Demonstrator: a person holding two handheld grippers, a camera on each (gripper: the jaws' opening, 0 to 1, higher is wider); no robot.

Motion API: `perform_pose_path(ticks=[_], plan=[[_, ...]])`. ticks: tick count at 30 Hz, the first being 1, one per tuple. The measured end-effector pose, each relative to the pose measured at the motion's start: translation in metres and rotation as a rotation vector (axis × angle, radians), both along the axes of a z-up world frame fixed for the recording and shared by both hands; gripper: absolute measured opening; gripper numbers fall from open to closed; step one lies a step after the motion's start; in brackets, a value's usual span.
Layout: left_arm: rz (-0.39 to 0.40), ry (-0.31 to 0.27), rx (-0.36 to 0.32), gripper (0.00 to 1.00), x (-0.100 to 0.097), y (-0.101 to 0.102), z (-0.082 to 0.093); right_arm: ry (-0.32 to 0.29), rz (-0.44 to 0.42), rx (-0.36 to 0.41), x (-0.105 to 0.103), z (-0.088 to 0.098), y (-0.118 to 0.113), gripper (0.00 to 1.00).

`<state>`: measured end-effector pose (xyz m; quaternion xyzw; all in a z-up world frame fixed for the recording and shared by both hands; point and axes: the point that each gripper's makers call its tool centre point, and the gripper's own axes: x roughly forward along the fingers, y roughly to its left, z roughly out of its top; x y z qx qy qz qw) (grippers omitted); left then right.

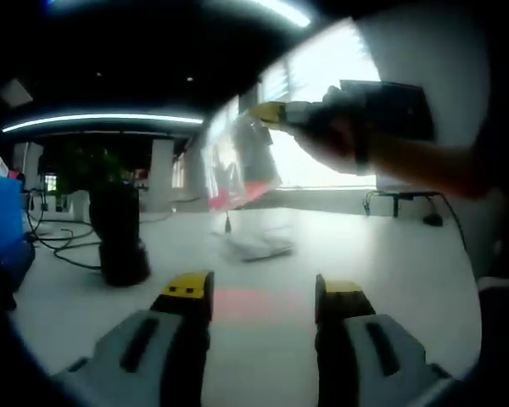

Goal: Clip sheet goods on table flip sheet goods clip sheet goods scan sheet goods put sheet goods back to table

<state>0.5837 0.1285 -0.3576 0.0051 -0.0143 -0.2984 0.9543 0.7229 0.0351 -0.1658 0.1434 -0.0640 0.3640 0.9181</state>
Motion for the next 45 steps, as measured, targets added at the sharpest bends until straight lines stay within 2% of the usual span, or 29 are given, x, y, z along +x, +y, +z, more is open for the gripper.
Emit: perform_pose_path(ticks=[8, 16, 20, 26, 31, 35, 45], plan=[[0.0, -0.003, 0.01, 0.41, 0.0, 0.0, -0.001, -0.03, 0.012, -0.082, -0.02, -0.005, -0.005, 0.0], [0.001, -0.005, 0.02, 0.4, 0.0, -0.001, -0.001, -0.061, 0.01, -0.193, -0.02, -0.015, -0.016, 0.0], [0.003, -0.005, 0.025, 0.4, 0.0, 0.0, -0.002, -0.137, -0.015, -0.313, -0.021, -0.022, -0.02, 0.0], [0.006, -0.005, 0.03, 0.4, 0.0, 0.0, -0.002, -0.183, -0.019, -0.393, -0.02, -0.027, -0.021, 0.0], [0.008, -0.005, 0.034, 0.4, -0.001, 0.0, -0.002, -0.207, -0.016, -0.426, -0.021, -0.026, -0.018, 0.0], [0.009, -0.003, 0.035, 0.4, 0.0, 0.0, -0.003, -0.201, -0.017, -0.436, -0.016, -0.029, -0.018, 0.0], [0.008, -0.002, 0.032, 0.4, 0.0, 0.0, -0.002, -0.132, -0.046, -0.454, 0.01, -0.057, -0.034, 0.0]])
